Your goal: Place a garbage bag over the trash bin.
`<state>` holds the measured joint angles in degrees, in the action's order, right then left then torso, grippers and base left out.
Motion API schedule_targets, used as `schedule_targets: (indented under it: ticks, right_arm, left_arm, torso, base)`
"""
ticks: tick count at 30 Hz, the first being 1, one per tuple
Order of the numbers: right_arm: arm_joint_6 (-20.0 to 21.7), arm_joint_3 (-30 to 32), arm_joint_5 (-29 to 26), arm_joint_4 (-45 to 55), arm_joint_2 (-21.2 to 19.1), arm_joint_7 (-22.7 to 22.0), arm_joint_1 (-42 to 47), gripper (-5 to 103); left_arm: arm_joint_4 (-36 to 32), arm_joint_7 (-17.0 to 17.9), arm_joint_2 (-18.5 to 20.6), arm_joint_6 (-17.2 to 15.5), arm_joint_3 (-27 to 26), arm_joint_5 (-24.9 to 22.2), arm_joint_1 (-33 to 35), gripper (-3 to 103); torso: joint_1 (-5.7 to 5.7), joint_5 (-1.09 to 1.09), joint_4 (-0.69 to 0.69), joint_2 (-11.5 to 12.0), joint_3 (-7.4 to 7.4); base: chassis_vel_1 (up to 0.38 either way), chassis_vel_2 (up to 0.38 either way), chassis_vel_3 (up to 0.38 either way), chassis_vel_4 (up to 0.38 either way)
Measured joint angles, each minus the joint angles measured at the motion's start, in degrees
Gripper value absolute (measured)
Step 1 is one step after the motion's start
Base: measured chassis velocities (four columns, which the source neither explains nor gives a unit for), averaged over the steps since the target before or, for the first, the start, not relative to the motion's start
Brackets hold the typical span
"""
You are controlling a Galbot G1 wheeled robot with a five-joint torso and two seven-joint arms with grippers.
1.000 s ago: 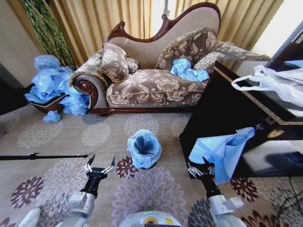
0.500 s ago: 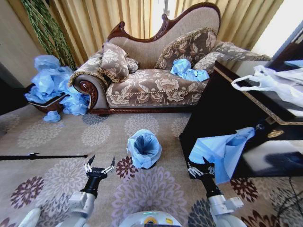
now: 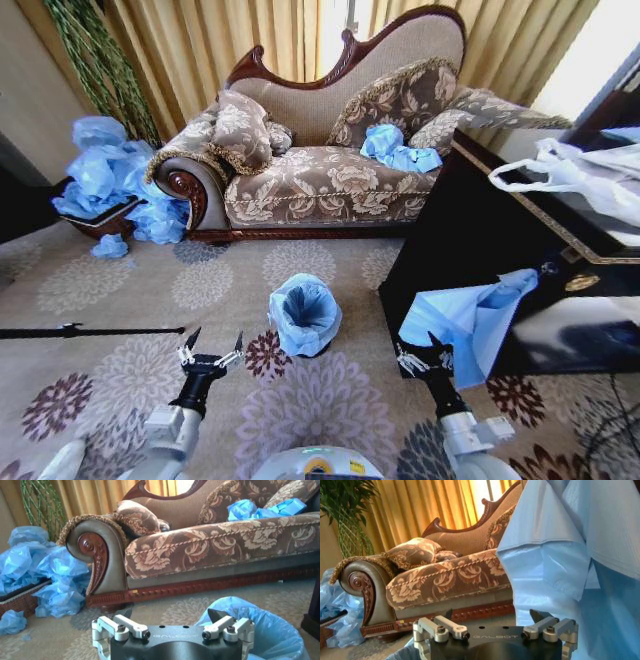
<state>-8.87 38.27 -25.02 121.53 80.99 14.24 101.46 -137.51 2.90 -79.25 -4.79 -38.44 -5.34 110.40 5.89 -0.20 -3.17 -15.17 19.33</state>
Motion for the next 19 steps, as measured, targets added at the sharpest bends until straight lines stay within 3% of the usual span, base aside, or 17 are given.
schedule_targets:
  ticks: [19]
  right_arm:
    - [0.0,0.0,0.0,0.0,0.0,0.0,0.0,100]
  left_arm:
    - [0.0,0.0,0.0,0.0,0.0,0.0,0.0,100]
  torso:
    - [0.00,0.00,0.00,0.0,0.00]
  base:
    - [0.000,0.000,0.000,0.000]
